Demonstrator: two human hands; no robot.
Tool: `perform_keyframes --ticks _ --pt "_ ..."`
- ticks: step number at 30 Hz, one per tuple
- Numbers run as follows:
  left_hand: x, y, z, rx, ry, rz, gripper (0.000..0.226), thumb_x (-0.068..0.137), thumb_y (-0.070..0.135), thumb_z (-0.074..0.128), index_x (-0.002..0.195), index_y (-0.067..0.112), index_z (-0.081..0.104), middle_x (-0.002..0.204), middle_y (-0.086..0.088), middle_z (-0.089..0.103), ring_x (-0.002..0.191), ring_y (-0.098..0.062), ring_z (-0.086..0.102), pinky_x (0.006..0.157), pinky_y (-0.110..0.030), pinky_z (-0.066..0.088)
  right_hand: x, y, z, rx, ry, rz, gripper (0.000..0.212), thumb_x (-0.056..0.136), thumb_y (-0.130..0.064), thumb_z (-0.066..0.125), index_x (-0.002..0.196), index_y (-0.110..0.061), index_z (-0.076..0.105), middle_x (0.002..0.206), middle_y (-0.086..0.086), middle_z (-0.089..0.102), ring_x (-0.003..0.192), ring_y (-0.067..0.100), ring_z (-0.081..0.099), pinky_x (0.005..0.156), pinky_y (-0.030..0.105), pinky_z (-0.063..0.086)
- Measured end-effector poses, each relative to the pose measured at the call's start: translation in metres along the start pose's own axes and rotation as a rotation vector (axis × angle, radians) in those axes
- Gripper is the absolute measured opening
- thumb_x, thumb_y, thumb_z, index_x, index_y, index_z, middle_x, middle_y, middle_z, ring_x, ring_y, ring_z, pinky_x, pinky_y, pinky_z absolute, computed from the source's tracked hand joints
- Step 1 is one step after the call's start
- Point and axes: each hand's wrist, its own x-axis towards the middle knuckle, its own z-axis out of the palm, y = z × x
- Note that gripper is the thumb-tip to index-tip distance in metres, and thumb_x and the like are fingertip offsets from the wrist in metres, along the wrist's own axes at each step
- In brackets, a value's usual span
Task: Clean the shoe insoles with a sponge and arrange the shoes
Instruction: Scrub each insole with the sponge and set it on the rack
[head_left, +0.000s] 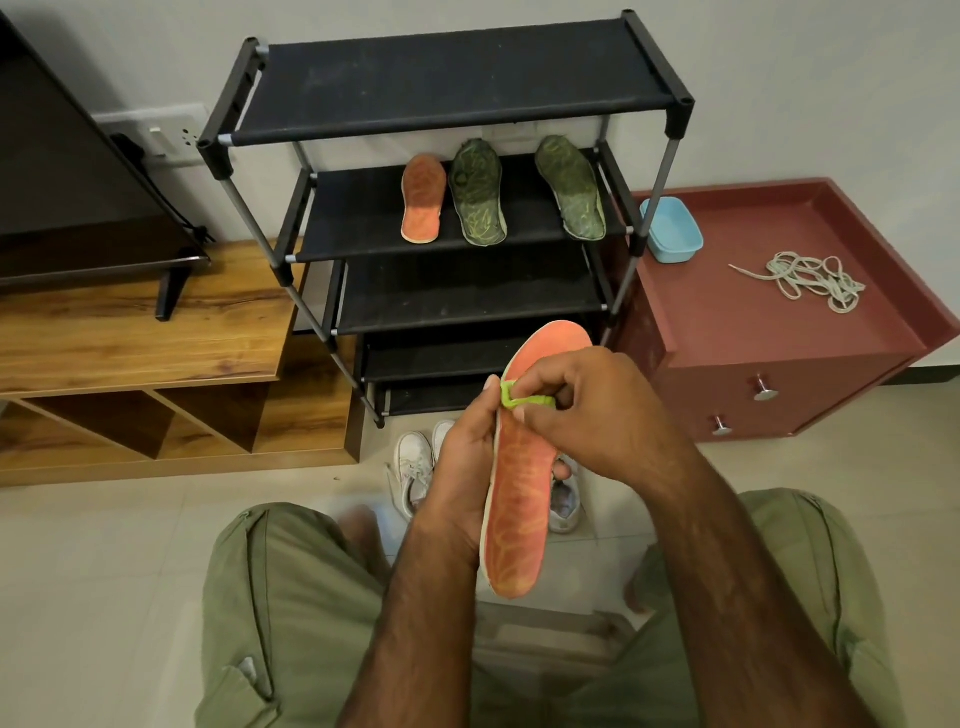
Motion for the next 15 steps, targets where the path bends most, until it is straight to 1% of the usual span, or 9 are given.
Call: perform_keyframes --ticks 2,4,6,8,9,11,13,14,15 --pt "0.001 -0.001 -0.002 0.001 0.002 -0.002 0.063 0.102 0.056 0.040 0.112 0.004 0.074 0.088 -0.017 0.071 0.062 -0.026 0.068 0.057 -0.033 0.057 0.000 0.000 -0.001 0.043 -0.029 0.015 0.015 0.089 -0.022 0.078 0.099 -0.033 0.079 0.086 -0.016 0.075 0.064 0.006 0.072 0.059 0.016 0.058" --pt "0.001 -0.002 -0.001 0.025 0.003 -0.028 0.066 0.101 0.060 0.039 0.104 0.006 0.078 0.080 -0.015 0.067 0.058 -0.025 0.066 0.055 -0.032 0.055 0.003 0.001 0.002 -0.002 0.145 0.018 0.016 0.089 -0.020 0.077 0.099 -0.031 0.080 0.089 -0.016 0.075 0.070 0.003 0.070 0.065 0.015 0.055" --pt "0.001 -0.003 0.000 0.035 0.014 -0.047 0.067 0.101 0.061 0.038 0.101 0.009 0.080 0.080 -0.014 0.067 0.058 -0.024 0.064 0.054 -0.030 0.054 0.006 0.002 0.007 -0.053 0.322 0.022 0.018 0.089 -0.017 0.074 0.101 -0.029 0.080 0.094 -0.015 0.073 0.079 0.003 0.067 0.075 0.020 0.054" --pt "0.000 -0.003 0.002 0.037 0.016 -0.061 0.066 0.100 0.062 0.039 0.104 0.010 0.079 0.081 -0.013 0.067 0.058 -0.024 0.064 0.055 -0.029 0.053 0.008 0.003 0.008 -0.067 0.382 0.011 0.020 0.089 -0.014 0.073 0.102 -0.027 0.079 0.096 -0.015 0.069 0.082 0.004 0.064 0.076 0.019 0.051" --pt "0.000 -0.003 0.003 0.042 0.021 -0.058 0.065 0.100 0.062 0.040 0.104 0.010 0.079 0.081 -0.013 0.066 0.058 -0.024 0.064 0.055 -0.029 0.053 0.008 0.003 0.007 -0.069 0.356 0.006 0.019 0.090 -0.014 0.073 0.102 -0.027 0.079 0.095 -0.016 0.068 0.083 0.003 0.064 0.075 0.016 0.049" --pt "0.001 -0.004 0.002 0.044 0.047 -0.036 0.063 0.101 0.060 0.041 0.101 0.010 0.079 0.079 -0.014 0.067 0.056 -0.023 0.065 0.056 -0.029 0.054 0.006 0.003 0.002 -0.064 0.193 0.008 0.017 0.088 -0.017 0.076 0.100 -0.028 0.080 0.092 -0.018 0.072 0.080 0.001 0.066 0.073 0.012 0.048" --pt "0.002 -0.004 0.000 0.012 0.051 -0.012 0.063 0.102 0.058 0.040 0.102 0.007 0.079 0.081 -0.015 0.070 0.055 -0.024 0.066 0.055 -0.030 0.056 0.003 0.002 -0.004 -0.006 -0.015 0.020 0.014 0.087 -0.018 0.079 0.094 -0.029 0.081 0.084 -0.016 0.075 0.072 0.003 0.071 0.068 0.018 0.056" --pt "0.001 -0.004 0.000 0.007 0.043 -0.006 0.064 0.102 0.057 0.040 0.103 0.007 0.078 0.081 -0.015 0.071 0.055 -0.024 0.066 0.055 -0.031 0.056 0.002 0.002 -0.005 0.037 -0.064 0.027 0.013 0.087 -0.017 0.080 0.091 -0.029 0.081 0.080 -0.016 0.075 0.068 0.004 0.072 0.065 0.021 0.059" --pt "0.001 -0.003 0.001 0.012 0.038 -0.010 0.065 0.102 0.058 0.039 0.101 0.007 0.079 0.079 -0.014 0.070 0.055 -0.024 0.066 0.055 -0.031 0.056 0.003 0.002 -0.004 0.060 -0.033 0.029 0.013 0.086 -0.017 0.080 0.090 -0.029 0.081 0.078 -0.017 0.074 0.067 0.003 0.071 0.065 0.020 0.058"
